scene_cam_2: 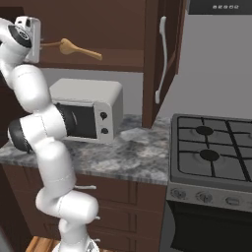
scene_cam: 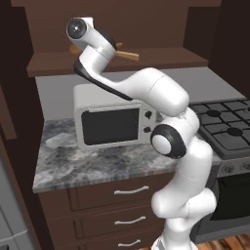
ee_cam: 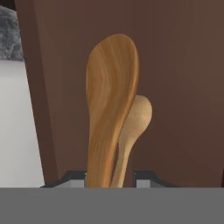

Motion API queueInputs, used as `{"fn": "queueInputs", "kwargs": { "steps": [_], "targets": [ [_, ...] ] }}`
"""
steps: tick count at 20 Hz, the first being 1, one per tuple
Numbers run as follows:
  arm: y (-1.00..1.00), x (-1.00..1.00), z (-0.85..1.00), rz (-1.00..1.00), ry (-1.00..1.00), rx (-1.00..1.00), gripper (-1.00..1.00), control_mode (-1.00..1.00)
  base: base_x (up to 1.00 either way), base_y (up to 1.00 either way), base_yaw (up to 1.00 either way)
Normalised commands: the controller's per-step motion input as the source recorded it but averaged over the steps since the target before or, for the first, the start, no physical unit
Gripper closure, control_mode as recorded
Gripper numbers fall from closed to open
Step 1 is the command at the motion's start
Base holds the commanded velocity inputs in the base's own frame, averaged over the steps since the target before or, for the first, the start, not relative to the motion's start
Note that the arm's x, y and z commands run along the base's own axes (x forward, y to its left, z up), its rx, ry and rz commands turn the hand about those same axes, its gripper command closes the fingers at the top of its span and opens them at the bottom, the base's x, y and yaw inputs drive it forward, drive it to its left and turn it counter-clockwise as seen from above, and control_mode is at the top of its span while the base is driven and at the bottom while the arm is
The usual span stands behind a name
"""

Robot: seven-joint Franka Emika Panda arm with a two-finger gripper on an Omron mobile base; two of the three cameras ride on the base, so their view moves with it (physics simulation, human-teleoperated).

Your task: Organize the utensils by type. Pick up the wooden spoons from the counter and place them in the open cabinet. Then pick up the metallic utensils from the counter and place them in the open drawer.

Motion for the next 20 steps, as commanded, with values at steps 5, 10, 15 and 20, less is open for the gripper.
{"fn": "queueInputs", "kwargs": {
  "steps": [5,10,15,20],
  "targets": [
    [0.00,0.19,-0.03,0.00,0.01,-0.03,1.00,-1.00,0.00,0.00,0.00],
    [0.00,0.38,0.00,0.00,0.01,-0.01,1.00,-1.00,0.00,0.00,0.00],
    [0.17,0.21,-0.18,0.00,0.00,0.00,1.00,-1.00,0.00,0.00,0.00],
    [0.20,0.25,-0.09,0.01,0.00,0.00,1.00,-1.00,0.00,0.00,0.00]
  ]
}}
